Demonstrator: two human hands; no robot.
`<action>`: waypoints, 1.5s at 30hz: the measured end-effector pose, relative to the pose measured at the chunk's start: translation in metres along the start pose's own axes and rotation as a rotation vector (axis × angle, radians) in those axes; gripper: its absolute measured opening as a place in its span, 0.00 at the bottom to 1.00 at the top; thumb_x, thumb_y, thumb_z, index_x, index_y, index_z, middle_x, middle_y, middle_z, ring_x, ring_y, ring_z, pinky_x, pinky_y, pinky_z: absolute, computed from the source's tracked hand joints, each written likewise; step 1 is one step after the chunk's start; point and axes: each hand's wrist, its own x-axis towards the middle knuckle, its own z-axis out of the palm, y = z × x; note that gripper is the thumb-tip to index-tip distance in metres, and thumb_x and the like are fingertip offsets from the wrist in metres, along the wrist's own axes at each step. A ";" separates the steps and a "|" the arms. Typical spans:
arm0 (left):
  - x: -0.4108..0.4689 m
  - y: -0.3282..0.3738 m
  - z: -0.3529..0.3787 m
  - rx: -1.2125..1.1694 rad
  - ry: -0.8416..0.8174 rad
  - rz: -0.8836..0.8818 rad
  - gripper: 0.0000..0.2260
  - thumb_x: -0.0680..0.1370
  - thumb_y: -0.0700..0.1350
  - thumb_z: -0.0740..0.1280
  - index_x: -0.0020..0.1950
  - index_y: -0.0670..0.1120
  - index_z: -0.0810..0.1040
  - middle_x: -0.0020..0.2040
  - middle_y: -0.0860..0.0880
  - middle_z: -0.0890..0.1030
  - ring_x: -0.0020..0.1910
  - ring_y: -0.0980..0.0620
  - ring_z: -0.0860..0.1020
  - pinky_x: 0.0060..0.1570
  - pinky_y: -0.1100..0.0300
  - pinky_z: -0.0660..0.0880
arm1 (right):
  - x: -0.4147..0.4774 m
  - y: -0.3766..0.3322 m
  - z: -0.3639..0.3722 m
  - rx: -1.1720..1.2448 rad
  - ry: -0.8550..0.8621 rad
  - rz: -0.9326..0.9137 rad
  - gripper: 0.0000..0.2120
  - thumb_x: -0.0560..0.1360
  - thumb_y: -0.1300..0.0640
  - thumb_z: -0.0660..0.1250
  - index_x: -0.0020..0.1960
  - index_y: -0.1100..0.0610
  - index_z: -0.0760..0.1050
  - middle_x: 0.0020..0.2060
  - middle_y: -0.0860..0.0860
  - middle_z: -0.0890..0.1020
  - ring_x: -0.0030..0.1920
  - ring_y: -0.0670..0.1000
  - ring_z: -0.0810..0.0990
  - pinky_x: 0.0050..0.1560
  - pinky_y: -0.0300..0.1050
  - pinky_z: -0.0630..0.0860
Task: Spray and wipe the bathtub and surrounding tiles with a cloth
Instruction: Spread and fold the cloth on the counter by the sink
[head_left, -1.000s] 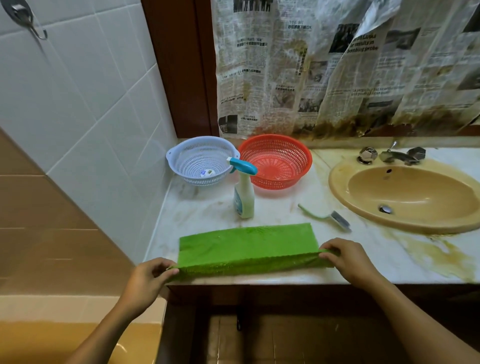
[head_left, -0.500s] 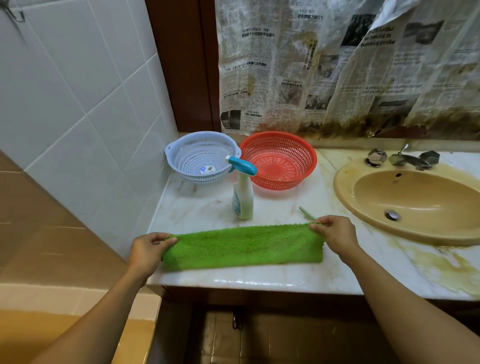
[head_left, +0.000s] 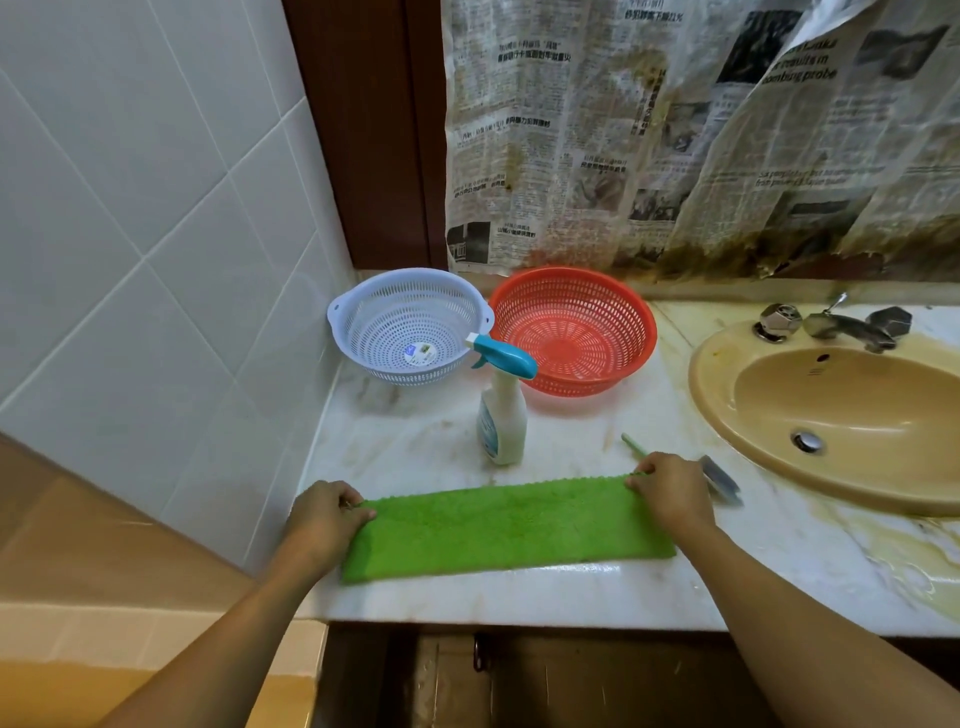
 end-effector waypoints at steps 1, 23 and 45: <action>-0.001 0.000 0.001 0.086 0.053 0.045 0.10 0.70 0.46 0.81 0.43 0.50 0.81 0.47 0.47 0.78 0.51 0.42 0.79 0.49 0.52 0.75 | -0.001 0.000 0.003 -0.024 0.013 -0.005 0.03 0.74 0.58 0.75 0.46 0.55 0.81 0.45 0.55 0.83 0.48 0.56 0.79 0.49 0.50 0.76; -0.053 -0.015 0.051 0.580 -0.196 0.635 0.27 0.85 0.62 0.40 0.83 0.58 0.41 0.83 0.60 0.39 0.81 0.58 0.38 0.76 0.49 0.35 | -0.061 0.031 0.030 -0.562 -0.282 -0.403 0.29 0.83 0.39 0.39 0.81 0.43 0.34 0.79 0.44 0.31 0.79 0.48 0.30 0.79 0.55 0.39; -0.052 0.102 0.071 -0.222 -0.202 0.274 0.11 0.77 0.42 0.74 0.59 0.48 0.86 0.49 0.53 0.86 0.44 0.61 0.82 0.48 0.72 0.75 | -0.075 0.008 0.012 0.223 0.164 -0.032 0.15 0.74 0.59 0.75 0.61 0.58 0.83 0.50 0.55 0.86 0.49 0.53 0.81 0.52 0.42 0.73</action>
